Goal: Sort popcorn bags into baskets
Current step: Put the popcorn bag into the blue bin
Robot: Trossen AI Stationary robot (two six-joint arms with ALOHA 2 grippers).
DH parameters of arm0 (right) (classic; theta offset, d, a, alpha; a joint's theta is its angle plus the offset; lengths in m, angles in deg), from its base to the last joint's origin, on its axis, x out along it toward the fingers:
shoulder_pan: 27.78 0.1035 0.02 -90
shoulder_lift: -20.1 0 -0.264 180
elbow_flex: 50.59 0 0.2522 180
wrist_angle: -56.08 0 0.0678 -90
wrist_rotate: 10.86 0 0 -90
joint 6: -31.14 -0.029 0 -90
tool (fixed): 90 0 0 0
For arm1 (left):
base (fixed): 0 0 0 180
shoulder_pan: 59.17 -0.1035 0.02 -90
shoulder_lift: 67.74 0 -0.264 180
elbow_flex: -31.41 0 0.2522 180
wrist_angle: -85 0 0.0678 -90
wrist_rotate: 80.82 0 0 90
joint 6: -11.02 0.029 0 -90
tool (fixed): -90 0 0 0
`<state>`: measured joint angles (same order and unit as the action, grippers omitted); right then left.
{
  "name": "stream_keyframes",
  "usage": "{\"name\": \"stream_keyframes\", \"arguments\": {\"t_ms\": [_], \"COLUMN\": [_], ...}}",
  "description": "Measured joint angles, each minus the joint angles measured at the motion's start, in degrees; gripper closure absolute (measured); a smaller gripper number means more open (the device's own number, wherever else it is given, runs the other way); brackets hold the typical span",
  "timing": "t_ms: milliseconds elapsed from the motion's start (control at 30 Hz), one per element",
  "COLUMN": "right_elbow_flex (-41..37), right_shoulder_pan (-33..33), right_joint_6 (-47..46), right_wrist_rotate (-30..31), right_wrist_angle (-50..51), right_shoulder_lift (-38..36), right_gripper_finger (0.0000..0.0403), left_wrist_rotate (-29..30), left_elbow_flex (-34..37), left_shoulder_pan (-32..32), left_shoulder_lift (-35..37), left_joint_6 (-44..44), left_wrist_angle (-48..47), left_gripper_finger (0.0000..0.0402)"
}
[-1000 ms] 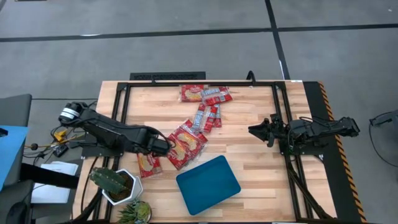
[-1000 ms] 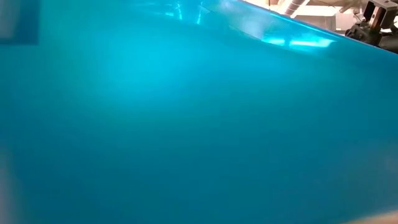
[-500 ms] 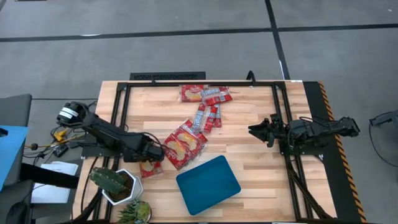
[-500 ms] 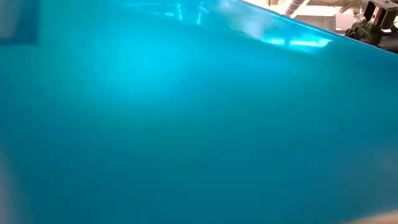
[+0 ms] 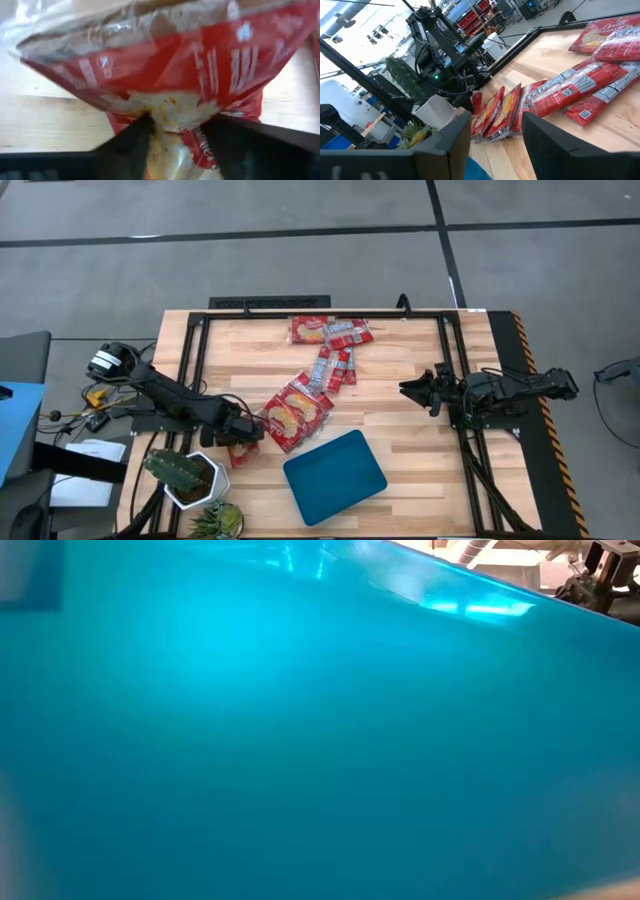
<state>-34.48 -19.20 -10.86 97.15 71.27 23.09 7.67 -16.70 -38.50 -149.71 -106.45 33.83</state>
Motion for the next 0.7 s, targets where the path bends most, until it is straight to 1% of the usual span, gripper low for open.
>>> {"name": "stream_keyframes", "arguments": {"t_ms": [100,133,167,300,400,467,567,700], "right_elbow_flex": [0.00,0.00,-0.01,-0.02,-0.02,-0.04,-0.07,-0.07], "right_shoulder_pan": [-0.06,-0.12,-0.13,-0.11,-0.11,-0.11,-0.11,-0.11], "right_joint_6": [0.00,0.02,0.02,0.02,0.20,0.46,0.48,0.51], "right_wrist_rotate": [0.01,0.04,0.07,0.09,0.12,0.10,0.12,0.12], "right_wrist_angle": [-0.02,-0.02,-0.04,-0.07,-0.11,-0.22,-0.26,-0.26], "right_shoulder_lift": [0.00,0.00,0.00,0.00,0.00,0.02,0.02,0.02], "right_gripper_finger": [0.0213,0.0216,0.0218,0.0230,0.0238,0.0242,0.0249,0.0255], "left_wrist_rotate": [1.01,1.29,1.53,3.76,6.52,7.34,7.85,9.86], "left_elbow_flex": [0.00,0.00,-0.13,-2.69,-5.89,-8.15,-12.72,-19.23], "left_shoulder_pan": [0.07,0.07,0.07,-0.15,-0.32,-0.72,-1.38,-2.10], "left_shoulder_lift": [0.00,0.00,0.00,-0.30,0.02,0.26,0.64,0.68], "left_joint_6": [2.57,3.03,3.14,4.32,5.91,6.53,8.56,9.30], "left_wrist_angle": [-0.08,0.12,0.22,-1.29,-2.44,-3.19,-3.73,-8.57], "left_gripper_finger": [0.0350,0.0373,0.0385,0.0389,0.0397,0.0397,0.0399,0.0400]}}
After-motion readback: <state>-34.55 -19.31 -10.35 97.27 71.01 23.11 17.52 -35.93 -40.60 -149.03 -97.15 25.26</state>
